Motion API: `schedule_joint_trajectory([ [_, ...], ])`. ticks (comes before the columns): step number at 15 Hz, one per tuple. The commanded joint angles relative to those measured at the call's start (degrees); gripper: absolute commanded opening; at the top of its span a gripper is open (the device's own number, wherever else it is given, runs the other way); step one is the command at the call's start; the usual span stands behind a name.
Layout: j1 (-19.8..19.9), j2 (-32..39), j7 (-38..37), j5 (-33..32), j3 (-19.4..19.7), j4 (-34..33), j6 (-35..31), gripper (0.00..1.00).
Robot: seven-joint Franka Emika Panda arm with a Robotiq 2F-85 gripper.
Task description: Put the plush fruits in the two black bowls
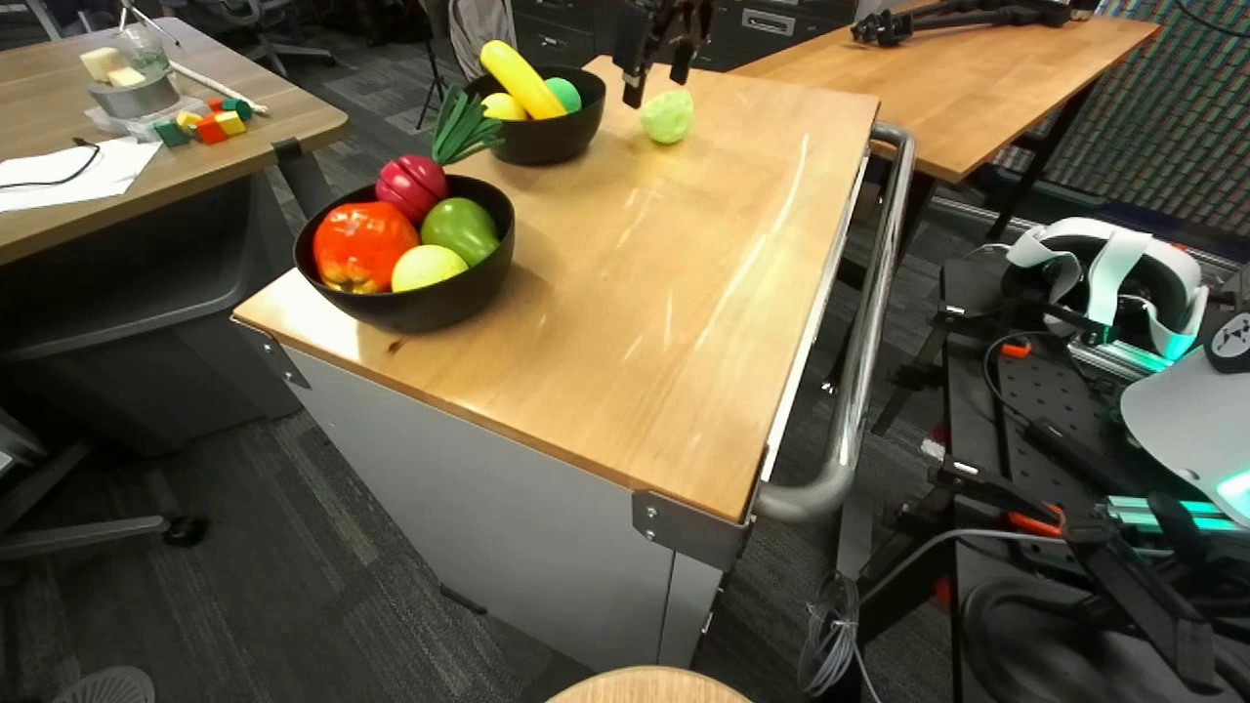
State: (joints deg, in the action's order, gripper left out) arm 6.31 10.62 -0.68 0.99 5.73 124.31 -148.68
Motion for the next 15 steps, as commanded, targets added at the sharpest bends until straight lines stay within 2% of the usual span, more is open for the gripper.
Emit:
schedule_joint_trajectory([
  [1,1.4,-3.5,3.5,3.5,-0.3,7.9,-5.6,1.0],
  [8,2.1,-2.7,2.4,5.0,0.2,10.4,-10.0,1.0],
  [9,2.1,-2.6,2.3,4.8,0.3,10.4,-10.6,0.9],
  [10,2.1,-2.7,2.1,4.5,0.4,10.5,-11.0,0.74],
  [15,2.1,-2.8,2.3,3.6,1.1,10.5,-12.5,0.35],
])
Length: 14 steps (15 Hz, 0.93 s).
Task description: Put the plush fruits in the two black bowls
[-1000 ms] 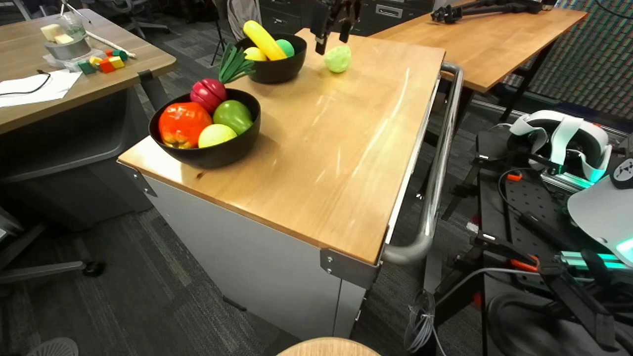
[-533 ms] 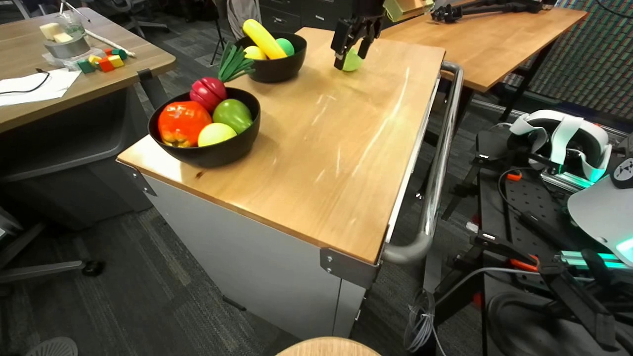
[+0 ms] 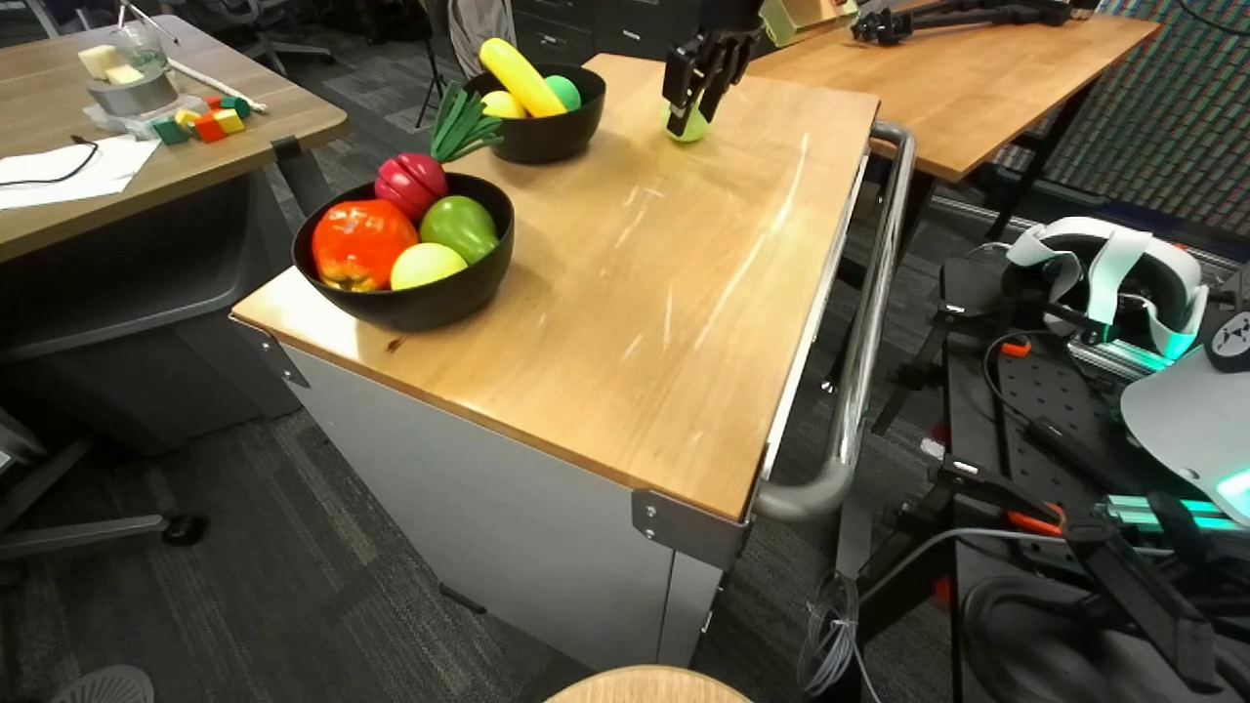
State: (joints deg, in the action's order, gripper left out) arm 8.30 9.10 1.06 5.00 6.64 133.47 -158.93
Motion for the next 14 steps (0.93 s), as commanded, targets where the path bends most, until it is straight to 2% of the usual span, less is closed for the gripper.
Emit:
schedule_joint_trajectory([
  [1,0.0,-1.5,0.8,-0.6,0.2,1.5,-2.6,0.27],
  [3,0.1,-3.6,1.9,-0.2,-0.1,2.4,-4.9,0.13],
  [6,0.4,-8.5,4.9,2.8,-1.6,4.6,-11.6,0.04],
  [8,0.4,-12.3,8.3,7.6,-3.0,5.3,-13.9,0.07],
  [10,-1.3,-14.4,12.9,15.2,-4.1,3.5,-15.0,0.02],
  [11,-2.7,-14.3,15.0,18.7,-4.3,1.7,-15.2,0.05],
  [14,-5.1,-10.2,17.7,23.2,-4.4,-5.0,-12.2,0.05],
])
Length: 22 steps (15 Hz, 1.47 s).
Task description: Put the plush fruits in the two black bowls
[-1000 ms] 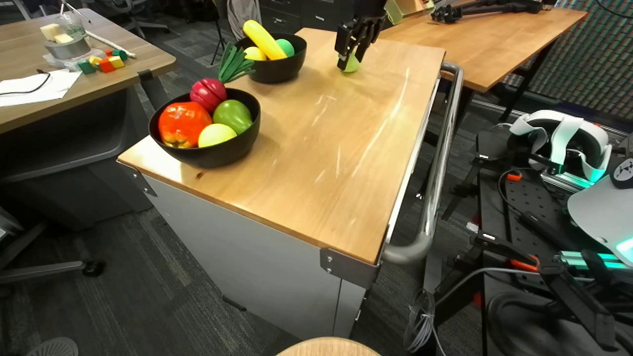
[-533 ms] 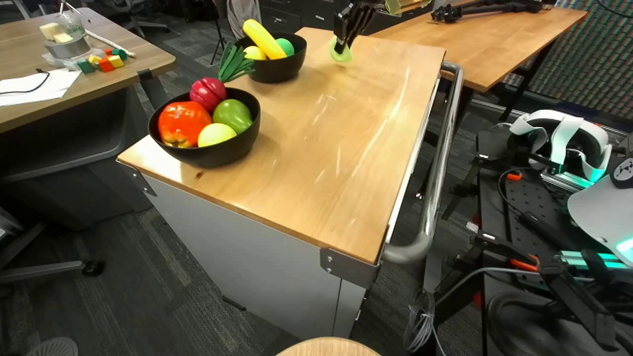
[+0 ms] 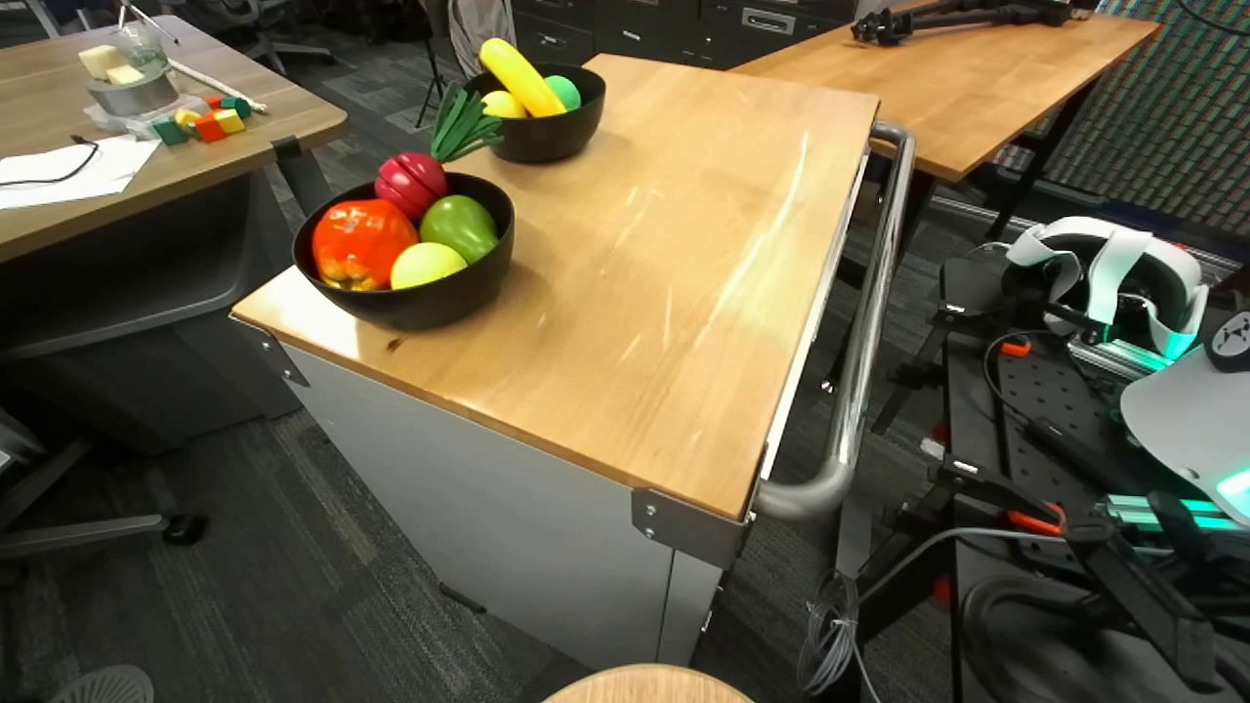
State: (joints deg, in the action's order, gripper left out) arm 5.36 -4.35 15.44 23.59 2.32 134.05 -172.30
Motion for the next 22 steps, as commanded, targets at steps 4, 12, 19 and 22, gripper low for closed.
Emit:
schedule_joint_trajectory([
  [4,-1.7,12.9,-2.4,-1.3,0.0,-14.0,7.7,0.06],
  [12,-1.5,18.3,-10.6,-16.0,0.5,-20.8,17.5,0.49],
  [19,-1.2,-1.6,2.6,-9.5,-2.5,-5.4,1.8,0.99],
  [22,-2.0,-0.3,4.5,-6.4,-2.0,-7.5,1.8,0.99],
])
